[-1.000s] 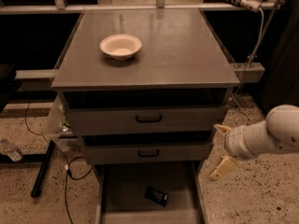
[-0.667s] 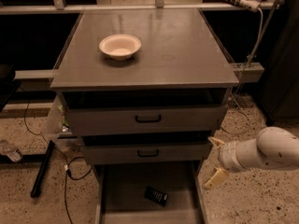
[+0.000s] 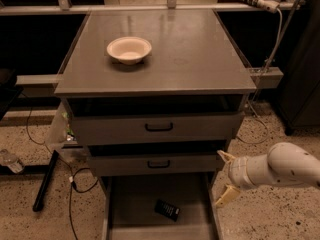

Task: Pick rxbar blueberry from bottom drawer and place on counter

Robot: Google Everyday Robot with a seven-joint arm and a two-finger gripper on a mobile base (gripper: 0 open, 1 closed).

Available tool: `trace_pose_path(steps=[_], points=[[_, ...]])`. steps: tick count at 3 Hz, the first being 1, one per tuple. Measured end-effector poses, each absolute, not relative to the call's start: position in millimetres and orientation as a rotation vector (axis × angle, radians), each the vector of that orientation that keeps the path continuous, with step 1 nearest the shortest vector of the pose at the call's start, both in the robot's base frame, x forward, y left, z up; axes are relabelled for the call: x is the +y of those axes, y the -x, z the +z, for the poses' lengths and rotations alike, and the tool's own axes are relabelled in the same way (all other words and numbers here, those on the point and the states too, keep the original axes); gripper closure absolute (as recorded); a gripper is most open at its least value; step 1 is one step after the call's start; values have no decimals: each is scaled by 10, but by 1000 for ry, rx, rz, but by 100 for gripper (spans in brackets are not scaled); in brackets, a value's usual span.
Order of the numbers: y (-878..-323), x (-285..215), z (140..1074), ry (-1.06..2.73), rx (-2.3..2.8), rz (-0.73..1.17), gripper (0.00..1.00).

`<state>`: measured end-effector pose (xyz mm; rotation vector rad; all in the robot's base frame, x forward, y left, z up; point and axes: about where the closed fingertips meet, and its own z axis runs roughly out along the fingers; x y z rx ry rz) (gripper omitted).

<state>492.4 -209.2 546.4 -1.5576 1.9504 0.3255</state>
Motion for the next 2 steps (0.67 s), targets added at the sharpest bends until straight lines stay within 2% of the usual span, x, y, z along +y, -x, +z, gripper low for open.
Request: trace_pose_path(steps=[2], points=[[-4775,-1727,4366,1683,1789,411,0]])
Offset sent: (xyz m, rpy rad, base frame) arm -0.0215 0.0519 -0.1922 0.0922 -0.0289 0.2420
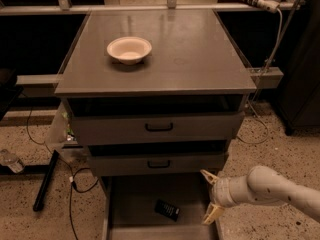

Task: Pick rxbar blueberry from bottom drawer and place on counter

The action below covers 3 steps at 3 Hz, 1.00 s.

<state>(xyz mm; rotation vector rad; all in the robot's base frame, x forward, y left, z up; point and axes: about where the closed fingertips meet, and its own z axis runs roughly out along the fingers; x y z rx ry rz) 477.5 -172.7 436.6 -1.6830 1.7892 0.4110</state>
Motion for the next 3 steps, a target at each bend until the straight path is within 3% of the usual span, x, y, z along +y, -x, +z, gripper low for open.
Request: trace_pose_path(steps=[1,3], points=[[-4818,-1583,3819,1704,1773,433,0],[-4859,-1528,3663,1711,1801,413,0]])
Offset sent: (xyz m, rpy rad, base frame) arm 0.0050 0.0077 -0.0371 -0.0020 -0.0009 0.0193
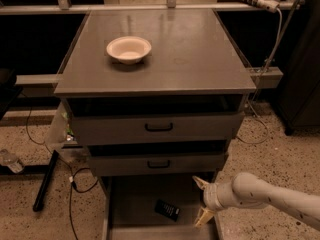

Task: Pick rxbar blueberry from bottom drawer and place on counter

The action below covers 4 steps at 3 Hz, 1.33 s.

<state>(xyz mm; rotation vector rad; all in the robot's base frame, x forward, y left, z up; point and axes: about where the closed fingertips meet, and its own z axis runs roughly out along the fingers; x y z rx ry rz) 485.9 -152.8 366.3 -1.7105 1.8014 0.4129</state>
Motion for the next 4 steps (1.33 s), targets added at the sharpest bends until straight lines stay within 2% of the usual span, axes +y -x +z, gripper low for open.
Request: trace_pose_path(steps=[4], points=[[-5287,-1055,1751,1472,1995,635,0]])
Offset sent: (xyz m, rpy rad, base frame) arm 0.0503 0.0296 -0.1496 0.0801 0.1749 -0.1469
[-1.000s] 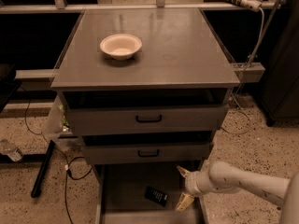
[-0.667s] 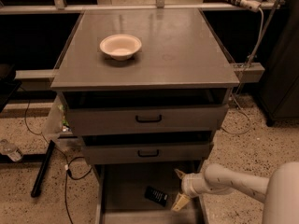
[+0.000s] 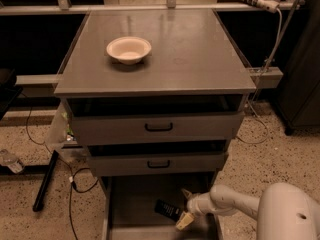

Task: Pick rxbar blueberry from bottom drawer and place on counter

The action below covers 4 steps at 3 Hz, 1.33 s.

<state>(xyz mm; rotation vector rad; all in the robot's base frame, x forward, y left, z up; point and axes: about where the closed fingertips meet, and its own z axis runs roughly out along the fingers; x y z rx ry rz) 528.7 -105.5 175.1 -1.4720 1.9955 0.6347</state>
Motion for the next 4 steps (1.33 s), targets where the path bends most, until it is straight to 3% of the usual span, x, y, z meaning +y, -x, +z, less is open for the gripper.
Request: trace_pose_path(steps=[4], points=[[-5062,-613,1327,1461,1862,687,0]])
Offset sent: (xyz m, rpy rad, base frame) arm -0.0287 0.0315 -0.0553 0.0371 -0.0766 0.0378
